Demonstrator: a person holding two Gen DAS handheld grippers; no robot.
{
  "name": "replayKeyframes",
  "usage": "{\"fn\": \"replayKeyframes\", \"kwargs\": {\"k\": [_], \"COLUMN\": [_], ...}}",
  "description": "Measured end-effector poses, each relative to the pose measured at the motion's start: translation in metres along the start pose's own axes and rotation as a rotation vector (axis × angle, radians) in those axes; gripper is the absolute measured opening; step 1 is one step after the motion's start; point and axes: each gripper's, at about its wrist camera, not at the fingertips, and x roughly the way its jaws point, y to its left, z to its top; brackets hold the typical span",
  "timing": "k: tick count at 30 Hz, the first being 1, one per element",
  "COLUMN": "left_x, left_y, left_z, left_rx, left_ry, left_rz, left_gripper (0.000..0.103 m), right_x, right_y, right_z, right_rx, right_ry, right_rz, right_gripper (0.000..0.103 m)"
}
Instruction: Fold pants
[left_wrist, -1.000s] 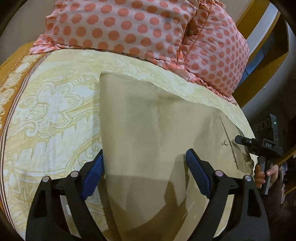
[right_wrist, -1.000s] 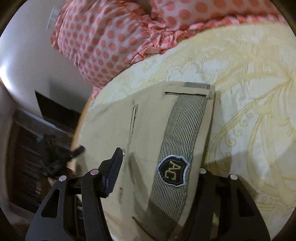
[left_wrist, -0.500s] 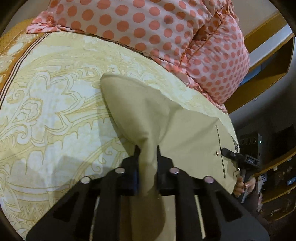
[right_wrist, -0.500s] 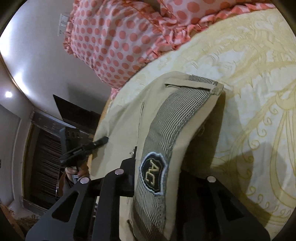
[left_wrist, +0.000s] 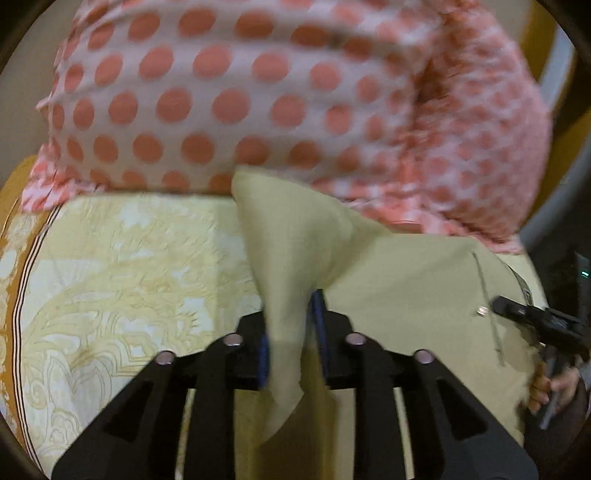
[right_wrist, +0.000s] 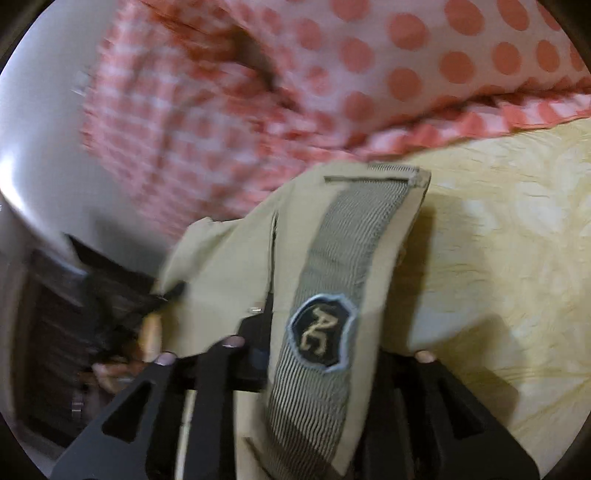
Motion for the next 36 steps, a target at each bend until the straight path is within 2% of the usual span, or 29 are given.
{"fn": "replayKeyframes", "kwargs": {"k": [1, 3, 4, 5, 6, 8, 9, 10, 11, 12, 13, 14, 16, 18, 19, 20, 21, 22, 23, 24, 26, 28, 32, 36], "left_x": [-0.005, -0.025, -0.036, -0.053, -0.063, -0.075, -0.075, -0.069, -0.061, -0.047, -0.033, -0.021, -0.022, -0.042, -0.055, -0.068, -0.082, -0.094, -0.103, -0.111, -0.117, -0.117, -0.116, -0.11], "left_y": [0.006, 0.015, 0.019, 0.02, 0.02, 0.012, 0.003, -0.009, -0.018, -0.026, -0.031, -0.034, -0.038, -0.041, -0.044, -0.045, -0.048, -0.049, -0.05, -0.05, -0.049, -0.049, -0.045, -0.054], "left_z": [-0.003, -0.009, -0.012, -0.017, -0.02, -0.028, -0.034, -0.039, -0.044, -0.049, -0.052, -0.055, -0.059, -0.068, -0.075, -0.086, -0.099, -0.114, -0.129, -0.147, -0.172, -0.194, -0.211, -0.219], "left_rx": [-0.005, 0.004, 0.0, -0.019, -0.035, -0.052, -0.043, -0.027, -0.014, 0.0, 0.017, 0.038, 0.083, 0.092, 0.103, 0.118, 0.125, 0.125, 0.124, 0.116, 0.1, 0.072, 0.031, 0.083], "left_ry": [-0.016, -0.077, -0.109, -0.151, -0.167, -0.166, -0.15, -0.118, -0.081, -0.025, 0.017, 0.043, 0.019, -0.004, -0.032, -0.064, -0.094, -0.121, -0.137, -0.145, -0.138, -0.117, -0.111, -0.117], "left_rz": [0.02, 0.079, 0.106, 0.097, 0.044, -0.109, -0.174, -0.215, -0.236, -0.238, -0.192, -0.132, -0.044, -0.019, -0.016, -0.007, 0.017, 0.042, 0.061, 0.075, 0.087, 0.132, 0.157, 0.213], "left_gripper": [0.034, 0.046, 0.048, 0.048, 0.049, 0.059, 0.068, 0.07, 0.07, 0.07, 0.064, 0.05, 0.043, 0.048, 0.056, 0.067, 0.074, 0.085, 0.089, 0.089, 0.092, 0.092, 0.093, 0.101], "right_x": [-0.006, -0.03, -0.049, -0.063, -0.073, -0.075, -0.07, -0.057, -0.044, -0.026, -0.016, -0.015, -0.022, -0.039, -0.048, -0.057, -0.063, -0.064, -0.063, -0.061, -0.055, -0.044, -0.029, -0.03], "right_y": [-0.004, -0.006, -0.006, -0.005, -0.003, 0.008, 0.013, 0.02, 0.022, 0.02, 0.016, 0.014, 0.015, 0.03, 0.042, 0.051, 0.059, 0.07, 0.077, 0.085, 0.093, 0.095, 0.102, 0.104], "right_z": [-0.002, -0.005, -0.007, -0.01, -0.013, -0.022, -0.026, -0.033, -0.039, -0.045, -0.048, -0.05, -0.053, -0.066, -0.078, -0.091, -0.107, -0.125, -0.138, -0.158, -0.178, -0.195, -0.212, -0.228], "right_rx": [-0.002, -0.016, -0.019, -0.013, -0.005, -0.007, -0.009, -0.009, 0.0, 0.026, 0.048, 0.053, 0.079, 0.024, -0.041, -0.091, -0.135, -0.183, -0.218, -0.261, -0.293, -0.306, -0.368, -0.383], "right_ry": [-0.008, -0.098, -0.168, -0.218, -0.247, -0.2, -0.163, -0.098, -0.047, 0.019, 0.045, 0.014, 0.007, -0.03, -0.06, -0.084, -0.102, -0.118, -0.126, -0.139, -0.156, -0.159, -0.171, -0.176], "right_rz": [-0.074, -0.162, -0.202, -0.199, -0.164, 0.016, 0.065, 0.113, 0.124, 0.094, 0.055, 0.068, 0.035, -0.064, -0.111, -0.137, -0.16, -0.197, -0.233, -0.293, -0.344, -0.383, -0.477, -0.496], "right_gripper": [0.049, 0.05, 0.054, 0.057, 0.059, 0.071, 0.073, 0.075, 0.076, 0.077, 0.077, 0.076, 0.076, 0.08, 0.09, 0.093, 0.094, 0.095, 0.095, 0.096, 0.096, 0.096, 0.096, 0.102]}}
